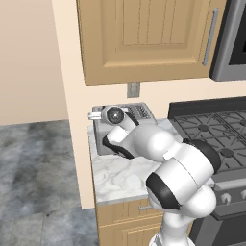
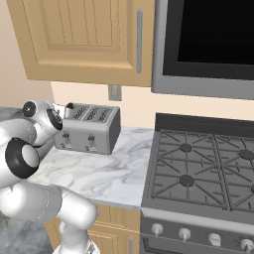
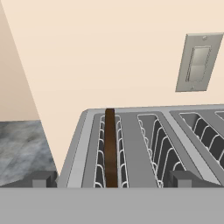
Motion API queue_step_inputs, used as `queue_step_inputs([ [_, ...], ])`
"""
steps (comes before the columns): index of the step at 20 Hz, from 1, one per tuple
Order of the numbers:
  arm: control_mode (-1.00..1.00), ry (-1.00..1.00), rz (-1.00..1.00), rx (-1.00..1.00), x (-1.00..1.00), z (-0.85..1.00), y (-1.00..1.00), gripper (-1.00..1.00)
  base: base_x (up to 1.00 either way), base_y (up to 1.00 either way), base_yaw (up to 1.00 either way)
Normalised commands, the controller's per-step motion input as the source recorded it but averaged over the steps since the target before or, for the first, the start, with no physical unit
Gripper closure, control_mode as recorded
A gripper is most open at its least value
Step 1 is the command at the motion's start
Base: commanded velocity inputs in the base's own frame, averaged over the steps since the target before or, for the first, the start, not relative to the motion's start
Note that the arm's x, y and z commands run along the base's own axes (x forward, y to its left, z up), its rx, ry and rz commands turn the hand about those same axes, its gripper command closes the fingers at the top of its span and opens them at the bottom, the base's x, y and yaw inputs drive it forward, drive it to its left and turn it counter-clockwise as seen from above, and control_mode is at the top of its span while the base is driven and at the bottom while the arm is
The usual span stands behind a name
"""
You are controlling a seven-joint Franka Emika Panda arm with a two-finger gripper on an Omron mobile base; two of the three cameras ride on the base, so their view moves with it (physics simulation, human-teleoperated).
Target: Start the toaster. Once the lever pops up, take the bread to the plate on the dining counter.
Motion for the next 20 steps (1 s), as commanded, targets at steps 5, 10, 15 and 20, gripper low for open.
queue_step_inputs([
  [5,-1.00,0.00,0.00,0.00,0.00,0.00,0.00,-1.00,0.00,0.00,0.00],
  [10,-1.00,0.00,0.00,0.00,0.00,0.00,0.00,-1.00,0.00,0.00,0.00],
  [15,-1.00,0.00,0.00,0.00,0.00,0.00,0.00,-1.00,0.00,0.00,0.00],
  [20,-1.00,0.00,0.00,0.00,0.00,0.00,0.00,-1.00,0.00,0.00,0.00],
])
